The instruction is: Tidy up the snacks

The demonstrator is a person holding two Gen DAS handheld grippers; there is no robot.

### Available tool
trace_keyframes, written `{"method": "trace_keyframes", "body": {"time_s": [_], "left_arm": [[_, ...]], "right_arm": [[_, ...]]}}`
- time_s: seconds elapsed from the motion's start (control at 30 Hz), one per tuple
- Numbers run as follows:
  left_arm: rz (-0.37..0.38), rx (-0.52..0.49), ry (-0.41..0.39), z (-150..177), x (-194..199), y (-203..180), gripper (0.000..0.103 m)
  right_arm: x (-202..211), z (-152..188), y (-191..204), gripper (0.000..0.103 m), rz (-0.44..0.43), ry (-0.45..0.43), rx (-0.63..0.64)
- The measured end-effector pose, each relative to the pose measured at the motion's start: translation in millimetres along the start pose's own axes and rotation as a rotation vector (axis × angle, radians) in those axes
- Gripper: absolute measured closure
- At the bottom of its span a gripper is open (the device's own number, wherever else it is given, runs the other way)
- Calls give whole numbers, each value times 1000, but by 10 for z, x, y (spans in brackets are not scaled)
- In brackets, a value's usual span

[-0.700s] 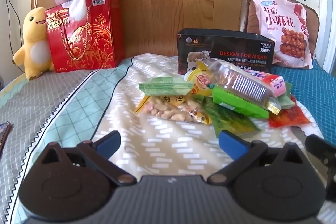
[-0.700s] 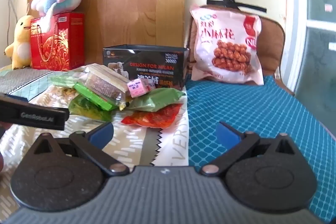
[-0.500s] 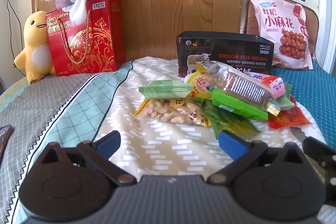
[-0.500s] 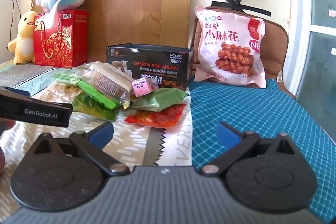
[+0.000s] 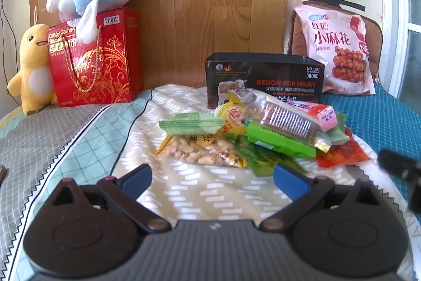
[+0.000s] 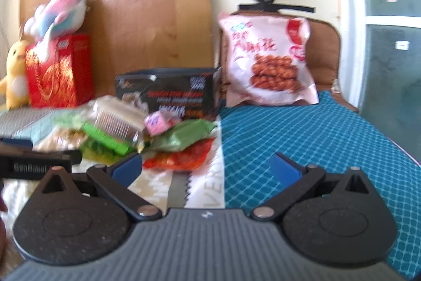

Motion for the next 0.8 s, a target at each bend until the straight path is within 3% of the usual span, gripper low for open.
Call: {"method": "trace_keyframes", "body": {"time_s": [0.23,0.4,0.57,0.67,0.8], "left_arm": [[-16,-16,-72,-34,76,-35,9],[-12,-18,-173,-93,206,-22,10],[-24,37,-311,-201,439,53,0],[-13,60,-391,-235,589,92,0],[-22,25,-389,-240,603,37,0]], "right_arm": [[266,-180,-21,0,164,-228,20],[278,-197,98,0,142,-231,93],[94,-104,193,0,93,-105,116],[98,-76,145,0,91,-103,75],[113,-64,158,0,87,-105,70]]}}
Point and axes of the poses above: each gripper's, at about its wrist camera, not at the fingertips, and x roughly against the way its jaws point, y to its left, z to its underside, the point moved 10 cm from there along -x, roughly the way its jaws point, and after that the axes turned 4 degrees about x, right-handed, at the moved point
